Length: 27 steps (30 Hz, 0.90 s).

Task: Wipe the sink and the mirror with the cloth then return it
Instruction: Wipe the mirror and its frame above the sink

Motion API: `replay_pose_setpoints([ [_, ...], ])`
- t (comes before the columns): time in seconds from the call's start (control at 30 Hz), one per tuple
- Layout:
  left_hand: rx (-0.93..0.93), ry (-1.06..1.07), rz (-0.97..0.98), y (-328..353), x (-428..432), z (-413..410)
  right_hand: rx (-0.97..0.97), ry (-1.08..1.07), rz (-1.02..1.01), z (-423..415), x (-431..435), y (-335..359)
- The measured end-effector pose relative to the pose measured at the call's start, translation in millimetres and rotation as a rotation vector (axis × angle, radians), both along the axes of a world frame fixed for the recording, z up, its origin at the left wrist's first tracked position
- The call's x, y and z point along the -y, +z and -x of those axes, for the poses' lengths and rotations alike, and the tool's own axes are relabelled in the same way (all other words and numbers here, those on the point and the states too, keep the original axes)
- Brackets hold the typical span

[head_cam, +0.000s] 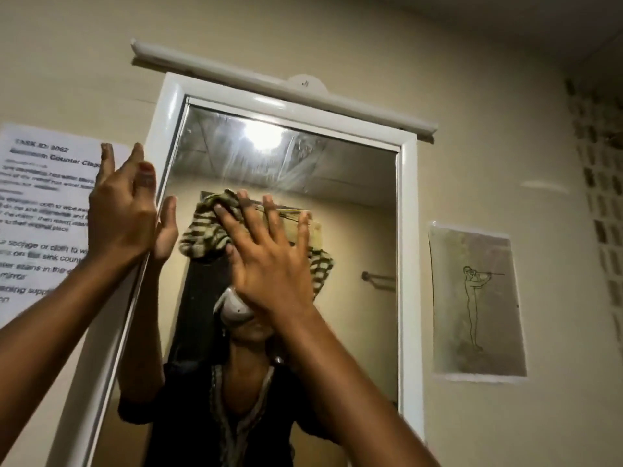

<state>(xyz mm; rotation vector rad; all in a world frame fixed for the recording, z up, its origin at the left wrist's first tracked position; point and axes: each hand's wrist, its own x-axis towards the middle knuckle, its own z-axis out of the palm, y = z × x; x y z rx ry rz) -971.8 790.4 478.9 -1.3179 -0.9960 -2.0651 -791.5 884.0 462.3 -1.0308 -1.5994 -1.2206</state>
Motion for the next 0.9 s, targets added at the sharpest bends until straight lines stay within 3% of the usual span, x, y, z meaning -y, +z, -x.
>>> replay_pose_setpoints([
  [0.03, 0.001, 0.004, -0.010, 0, 0, 1, 0.025, 0.110, -0.094, -12, 22, 10],
  [0.1, 0.011, -0.001, -0.017, 0, -1, 3, -0.130, 0.158, -0.233, -56, 52, 42],
  [0.2, 0.014, -0.037, -0.027, 2, 0, 2, -0.405, 0.106, -0.126, -125, 59, 113],
  [0.37, 0.062, -0.078, -0.047, 2, -2, 2, -0.382, 0.079, -0.114, -144, 57, 111],
  [0.57, 0.052, -0.127, -0.047, 6, -20, 14, -0.507, 0.096, -0.061, -134, 65, -29],
  [0.77, 0.059, -0.143, -0.051, 6, -15, 9, -0.571, 0.060, 0.126, -130, 84, -217],
  [0.9, 0.061, -0.103, -0.016, 5, -8, 6, -0.529, -0.022, 0.106, -131, 100, -272],
])
